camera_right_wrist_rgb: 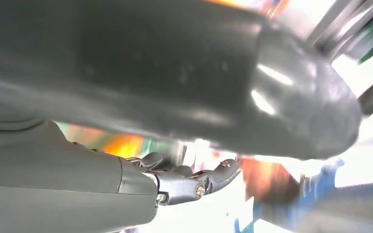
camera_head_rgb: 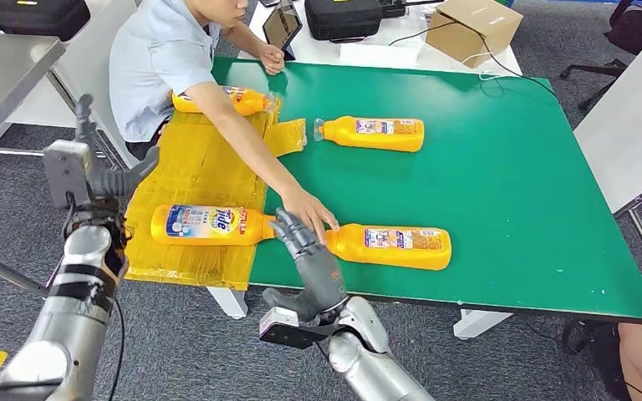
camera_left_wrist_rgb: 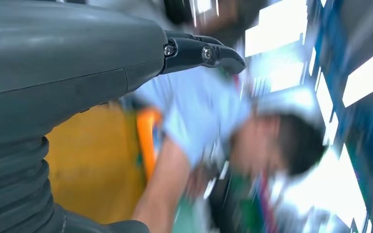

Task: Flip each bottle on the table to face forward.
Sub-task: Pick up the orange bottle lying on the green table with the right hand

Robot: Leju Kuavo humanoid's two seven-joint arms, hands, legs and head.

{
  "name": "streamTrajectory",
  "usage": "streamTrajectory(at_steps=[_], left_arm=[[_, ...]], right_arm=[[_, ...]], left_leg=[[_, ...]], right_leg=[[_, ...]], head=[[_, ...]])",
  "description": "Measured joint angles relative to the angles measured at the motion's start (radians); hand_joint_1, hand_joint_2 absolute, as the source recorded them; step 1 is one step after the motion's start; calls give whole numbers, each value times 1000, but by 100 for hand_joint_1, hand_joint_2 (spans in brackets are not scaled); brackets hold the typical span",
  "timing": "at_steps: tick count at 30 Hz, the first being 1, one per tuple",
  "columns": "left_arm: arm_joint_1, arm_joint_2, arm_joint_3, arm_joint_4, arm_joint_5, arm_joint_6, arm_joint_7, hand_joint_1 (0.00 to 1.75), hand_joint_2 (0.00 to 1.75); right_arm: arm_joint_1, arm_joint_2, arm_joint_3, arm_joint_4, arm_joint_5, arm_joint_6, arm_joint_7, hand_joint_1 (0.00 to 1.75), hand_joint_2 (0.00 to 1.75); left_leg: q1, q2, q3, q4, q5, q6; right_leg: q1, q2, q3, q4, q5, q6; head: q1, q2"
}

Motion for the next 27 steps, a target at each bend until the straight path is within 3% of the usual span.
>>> streamTrajectory(at_steps=[4, 8, 14, 18, 23, 27], left_arm=[[226, -56, 6, -243, 32, 104, -16, 0, 175], [347, -92, 1, -399, 40, 123, -39, 0, 175], [401, -114, -26, -515, 44, 107, -29, 0, 175], [425, -119, -30, -523, 18, 109, 26, 0, 175], [444, -119, -30, -523, 0, 109, 51, 0, 175], [451, -120, -30, -523, -38, 92, 89, 0, 175]], right_arm=[[34, -96, -78, -195, 350, -48, 241, 0, 0], [32, -159, -162, -245, 484, -26, 345, 0, 175], [16, -189, -212, -245, 544, 5, 387, 0, 175], [15, -202, -223, -234, 573, 103, 484, 0, 175], [11, -219, -237, -212, 573, 159, 518, 0, 175], [-10, -228, -245, -161, 539, 281, 560, 0, 175]], left_leg=[[0, 0, -1, 0, -1, 1], [-1, -2, -1, 0, -1, 2], [0, -1, -1, 0, 0, 1], [1, -1, -1, 0, 0, 1], [1, -1, -1, 0, 0, 1], [1, -2, -1, 0, 0, 1]], right_leg=[[0, 0, 0, -3, 0, 0], [0, 0, 1, -4, 0, 1], [1, 0, 1, -3, 1, 2], [2, 0, 1, -2, 1, 1], [2, 0, 1, -2, 1, 1], [1, -1, 1, -3, 1, 1]], head=[[0, 0], [1, 0], [0, 0], [0, 0], [0, 0], [0, 0]])
